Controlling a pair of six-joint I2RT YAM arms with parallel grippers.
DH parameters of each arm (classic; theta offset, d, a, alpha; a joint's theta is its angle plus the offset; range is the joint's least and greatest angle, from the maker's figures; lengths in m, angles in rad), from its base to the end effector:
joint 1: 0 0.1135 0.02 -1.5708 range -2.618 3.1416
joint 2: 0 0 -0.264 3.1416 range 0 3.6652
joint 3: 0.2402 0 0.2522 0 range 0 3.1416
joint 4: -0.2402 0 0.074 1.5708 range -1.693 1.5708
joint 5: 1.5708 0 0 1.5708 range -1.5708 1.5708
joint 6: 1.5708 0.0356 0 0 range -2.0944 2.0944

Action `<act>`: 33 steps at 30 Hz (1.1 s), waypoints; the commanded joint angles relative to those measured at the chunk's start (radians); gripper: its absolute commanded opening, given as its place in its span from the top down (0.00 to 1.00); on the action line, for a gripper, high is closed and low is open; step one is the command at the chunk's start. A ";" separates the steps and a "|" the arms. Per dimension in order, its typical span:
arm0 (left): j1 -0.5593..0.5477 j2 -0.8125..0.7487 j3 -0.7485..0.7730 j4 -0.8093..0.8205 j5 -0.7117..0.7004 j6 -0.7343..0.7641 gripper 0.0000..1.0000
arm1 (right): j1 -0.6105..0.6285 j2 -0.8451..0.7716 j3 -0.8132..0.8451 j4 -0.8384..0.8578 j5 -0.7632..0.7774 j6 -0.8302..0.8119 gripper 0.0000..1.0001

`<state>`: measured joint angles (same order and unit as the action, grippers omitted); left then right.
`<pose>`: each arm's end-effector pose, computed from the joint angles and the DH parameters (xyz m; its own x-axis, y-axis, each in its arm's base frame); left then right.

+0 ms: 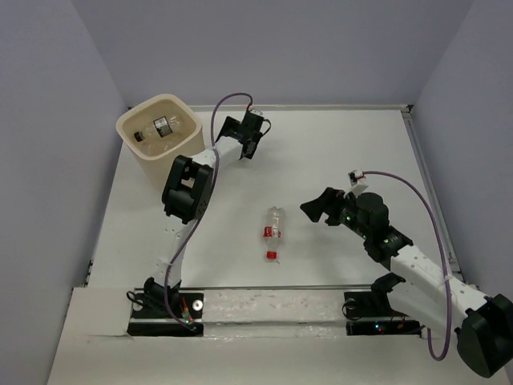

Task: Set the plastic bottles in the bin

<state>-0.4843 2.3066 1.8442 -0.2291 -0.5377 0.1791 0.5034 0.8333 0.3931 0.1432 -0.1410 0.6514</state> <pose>0.4720 -0.2277 0.1869 -0.5463 0.4603 -0.6998 0.1505 0.8758 0.4586 0.1676 0.0980 0.2268 -0.5648 0.3743 -0.7355 -0.3180 0.7237 0.6125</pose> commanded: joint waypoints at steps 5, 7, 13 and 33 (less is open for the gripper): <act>0.047 0.033 0.024 -0.019 0.082 -0.019 0.04 | 0.030 0.150 0.061 -0.051 -0.086 -0.050 0.00; 0.053 0.030 0.012 -0.013 0.093 -0.027 0.14 | 0.064 0.190 0.098 -0.050 -0.078 -0.064 0.00; 0.053 -0.010 -0.062 0.025 0.171 -0.044 0.53 | 0.172 0.335 0.185 -0.005 -0.052 -0.085 0.00; -0.013 -0.482 -0.169 0.140 0.383 -0.214 0.89 | 0.204 0.692 0.288 0.127 -0.008 -0.055 0.73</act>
<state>-0.4858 2.0903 1.6741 -0.1688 -0.2539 0.0486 0.6994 1.5745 0.6975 0.2096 -0.1982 0.5934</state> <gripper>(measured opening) 0.582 0.397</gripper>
